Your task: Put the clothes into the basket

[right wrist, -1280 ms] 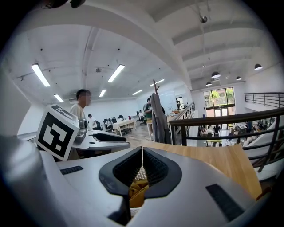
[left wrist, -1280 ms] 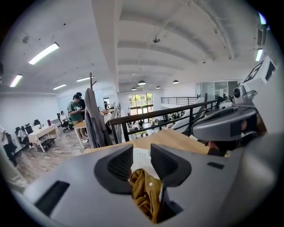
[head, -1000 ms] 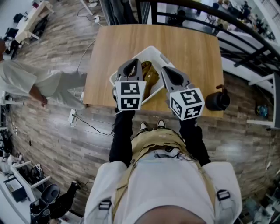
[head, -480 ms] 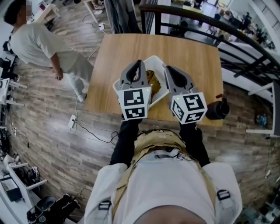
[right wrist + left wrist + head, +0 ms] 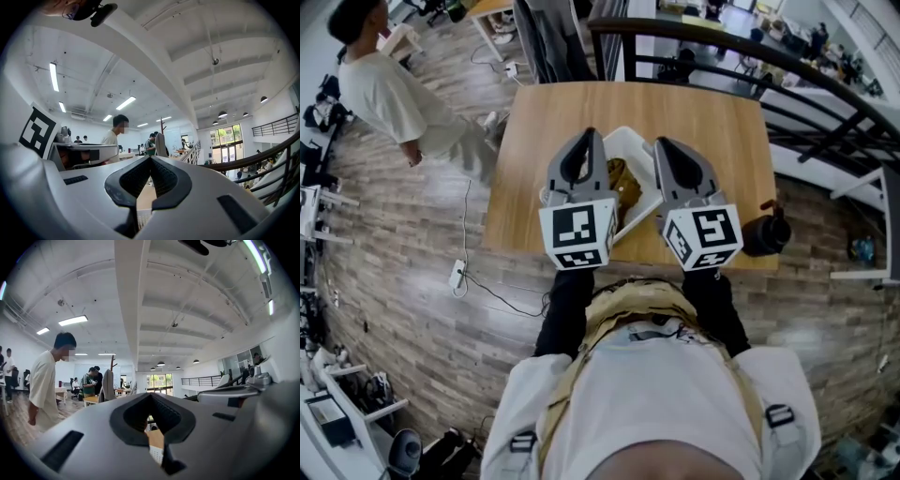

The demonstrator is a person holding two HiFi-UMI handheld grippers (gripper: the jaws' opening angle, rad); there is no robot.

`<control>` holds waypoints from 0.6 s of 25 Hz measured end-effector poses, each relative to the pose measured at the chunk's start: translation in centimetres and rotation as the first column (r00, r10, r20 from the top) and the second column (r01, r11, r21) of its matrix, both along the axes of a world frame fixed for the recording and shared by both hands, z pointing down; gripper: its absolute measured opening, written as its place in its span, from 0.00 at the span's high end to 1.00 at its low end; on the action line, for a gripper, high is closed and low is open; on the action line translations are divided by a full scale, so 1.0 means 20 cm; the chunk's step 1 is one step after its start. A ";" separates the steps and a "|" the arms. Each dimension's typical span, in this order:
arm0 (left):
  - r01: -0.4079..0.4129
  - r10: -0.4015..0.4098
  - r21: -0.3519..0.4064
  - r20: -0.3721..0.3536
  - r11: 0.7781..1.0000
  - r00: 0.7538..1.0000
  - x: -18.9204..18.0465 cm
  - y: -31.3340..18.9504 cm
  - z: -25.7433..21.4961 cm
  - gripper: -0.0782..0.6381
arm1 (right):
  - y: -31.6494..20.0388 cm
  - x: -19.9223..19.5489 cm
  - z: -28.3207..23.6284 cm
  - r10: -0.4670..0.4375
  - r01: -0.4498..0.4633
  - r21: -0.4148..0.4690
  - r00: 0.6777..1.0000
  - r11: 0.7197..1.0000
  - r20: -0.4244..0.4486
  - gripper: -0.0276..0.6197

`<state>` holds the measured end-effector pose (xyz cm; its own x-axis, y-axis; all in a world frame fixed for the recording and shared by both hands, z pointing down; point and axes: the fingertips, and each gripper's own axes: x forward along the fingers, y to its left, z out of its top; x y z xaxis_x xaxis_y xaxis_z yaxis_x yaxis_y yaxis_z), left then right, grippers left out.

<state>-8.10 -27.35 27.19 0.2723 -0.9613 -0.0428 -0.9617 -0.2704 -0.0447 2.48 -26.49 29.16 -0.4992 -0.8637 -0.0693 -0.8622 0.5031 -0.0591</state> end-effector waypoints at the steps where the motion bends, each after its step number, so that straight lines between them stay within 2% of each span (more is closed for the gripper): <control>1: -0.006 0.006 0.000 0.000 1.000 1.000 0.01 0.00 0.00 0.89 | 0.00 0.00 0.00 0.002 -0.002 0.001 1.000 1.000 0.000 0.92; 15: -0.023 0.023 -0.037 -0.012 0.999 1.000 0.00 0.05 0.06 0.89 | 0.06 -0.02 0.03 0.005 -0.005 -0.022 1.000 1.000 -0.003 0.93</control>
<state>-8.10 -26.44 28.43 0.2939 -0.9558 -0.0108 -0.9557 -0.2935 -0.0237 2.13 -25.34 29.82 -0.4951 -0.8675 -0.0490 -0.8649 0.4974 -0.0672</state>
